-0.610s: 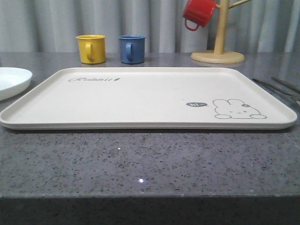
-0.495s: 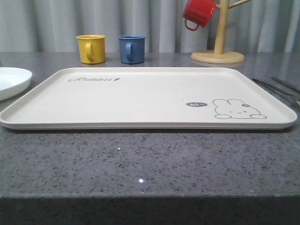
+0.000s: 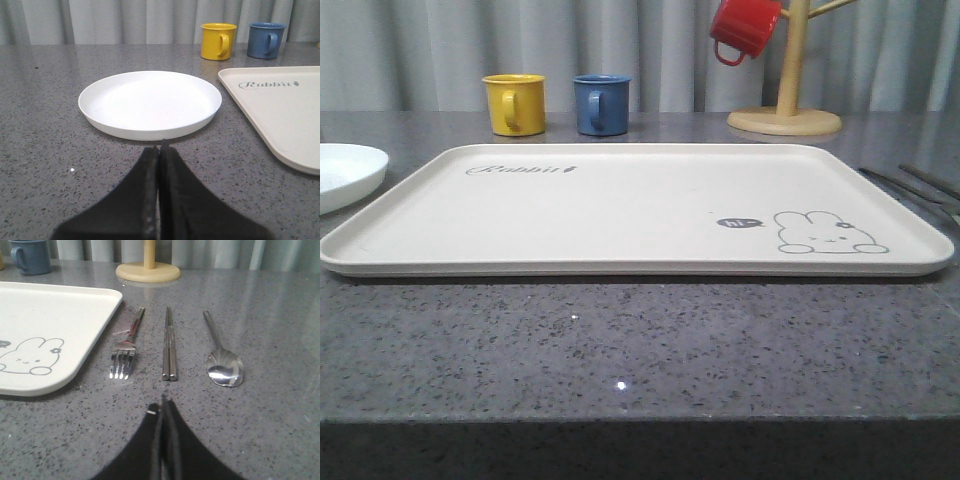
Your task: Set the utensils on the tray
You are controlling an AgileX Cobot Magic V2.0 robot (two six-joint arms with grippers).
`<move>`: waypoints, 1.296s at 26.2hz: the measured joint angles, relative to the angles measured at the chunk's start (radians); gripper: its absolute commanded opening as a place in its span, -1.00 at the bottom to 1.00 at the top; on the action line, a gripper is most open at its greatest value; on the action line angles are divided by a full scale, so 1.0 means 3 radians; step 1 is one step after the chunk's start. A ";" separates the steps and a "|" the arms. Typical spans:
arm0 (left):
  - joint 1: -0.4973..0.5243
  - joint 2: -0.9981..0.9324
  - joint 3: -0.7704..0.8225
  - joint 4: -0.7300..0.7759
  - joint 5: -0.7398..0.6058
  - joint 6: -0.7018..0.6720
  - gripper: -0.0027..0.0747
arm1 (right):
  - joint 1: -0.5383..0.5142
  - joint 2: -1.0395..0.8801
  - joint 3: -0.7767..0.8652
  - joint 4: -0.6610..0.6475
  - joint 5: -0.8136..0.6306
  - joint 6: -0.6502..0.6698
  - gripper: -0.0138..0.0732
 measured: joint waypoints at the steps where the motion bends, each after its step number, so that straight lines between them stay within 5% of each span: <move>1: 0.0000 0.0000 0.0000 0.0000 0.0000 0.0000 -0.98 | 0.0000 0.0000 0.0000 0.0000 0.0000 0.0000 -0.84; 18: 0.0000 0.0000 0.0000 0.0047 -0.0060 0.0000 -0.98 | 0.0000 0.0000 0.0000 0.0000 -0.0018 0.0000 -0.84; 26: 0.0000 0.0000 -0.0100 0.0049 -0.1037 0.0000 -0.98 | 0.0000 0.0000 -0.0232 0.0000 -0.0190 0.0000 -0.84; 30: 0.0000 0.0065 -0.0575 0.0111 -0.0915 0.0000 -0.98 | 0.0000 0.0022 -0.0817 0.0000 0.0207 0.0000 -0.84; 34: 0.0000 0.0509 -0.1158 0.0137 -0.0268 0.0000 -0.98 | 0.0000 0.0382 -0.1364 0.0006 0.0530 0.0000 -0.84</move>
